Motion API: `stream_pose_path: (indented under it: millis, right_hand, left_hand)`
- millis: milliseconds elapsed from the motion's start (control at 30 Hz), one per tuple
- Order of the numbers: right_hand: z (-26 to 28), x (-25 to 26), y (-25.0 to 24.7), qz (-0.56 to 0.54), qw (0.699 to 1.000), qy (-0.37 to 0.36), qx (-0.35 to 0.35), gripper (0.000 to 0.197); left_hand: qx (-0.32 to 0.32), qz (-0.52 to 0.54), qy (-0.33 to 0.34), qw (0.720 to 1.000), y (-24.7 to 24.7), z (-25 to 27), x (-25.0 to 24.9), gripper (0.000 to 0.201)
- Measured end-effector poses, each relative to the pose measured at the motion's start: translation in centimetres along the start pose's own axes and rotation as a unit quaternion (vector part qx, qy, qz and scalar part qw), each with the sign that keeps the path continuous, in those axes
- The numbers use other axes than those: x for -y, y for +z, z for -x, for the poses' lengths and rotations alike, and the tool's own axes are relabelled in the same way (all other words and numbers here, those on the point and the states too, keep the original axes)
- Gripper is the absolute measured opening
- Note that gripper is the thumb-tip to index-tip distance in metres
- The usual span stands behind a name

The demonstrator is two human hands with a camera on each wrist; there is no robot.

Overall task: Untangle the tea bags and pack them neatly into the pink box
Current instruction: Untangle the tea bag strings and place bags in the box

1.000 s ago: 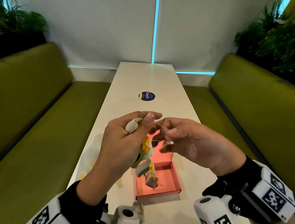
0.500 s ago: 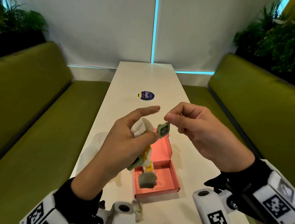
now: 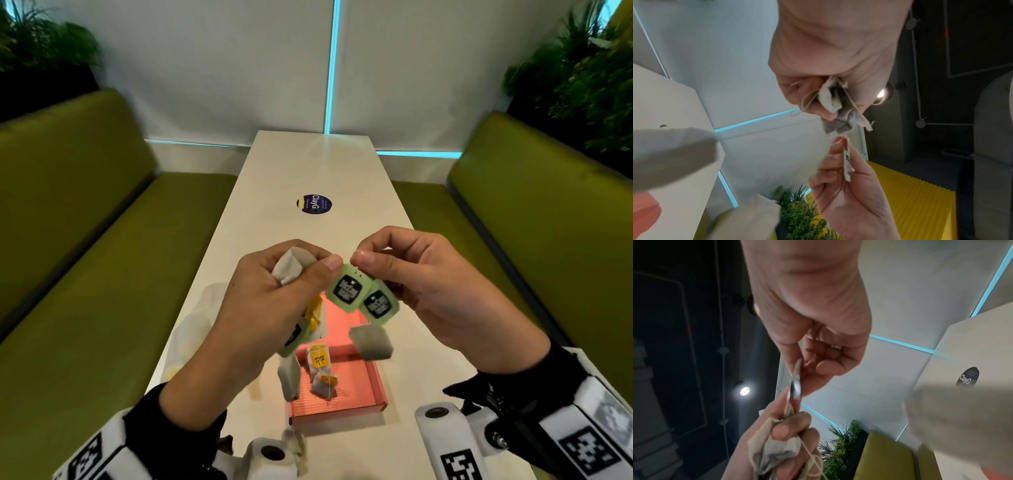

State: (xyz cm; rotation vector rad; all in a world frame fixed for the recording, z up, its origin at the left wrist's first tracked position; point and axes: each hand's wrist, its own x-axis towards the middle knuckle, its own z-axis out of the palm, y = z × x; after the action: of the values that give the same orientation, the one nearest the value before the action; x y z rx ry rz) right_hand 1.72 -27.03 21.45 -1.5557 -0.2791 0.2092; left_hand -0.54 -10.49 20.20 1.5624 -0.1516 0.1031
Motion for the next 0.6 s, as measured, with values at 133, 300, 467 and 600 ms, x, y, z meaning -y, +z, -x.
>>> stream_pose_path:
  millis: [133,300,467,600]
  right_hand:
    - [0.0,-0.1,0.1,0.045,0.999,-0.01,0.021,0.007]
    - [-0.5,-0.5,-0.3,-0.005,0.998,-0.039,-0.057,0.004]
    - [0.1,-0.3,-0.1,0.08,0.996,-0.015,0.047,0.008]
    - [-0.2,-0.6,0.0,0.06,0.998,-0.01,0.011,0.008]
  left_hand:
    - [-0.016,0.041,-0.003,0.999,0.0,-0.1,0.1,0.018]
    - [0.141,-0.067,-0.049,0.987,-0.8,0.2,-0.2,0.012]
    - [0.063,-0.034,-0.012,0.997,-0.7,-0.1,-0.1,0.015]
    - [0.032,-0.021,-0.029,0.999,-0.4,-0.4,0.3,0.02]
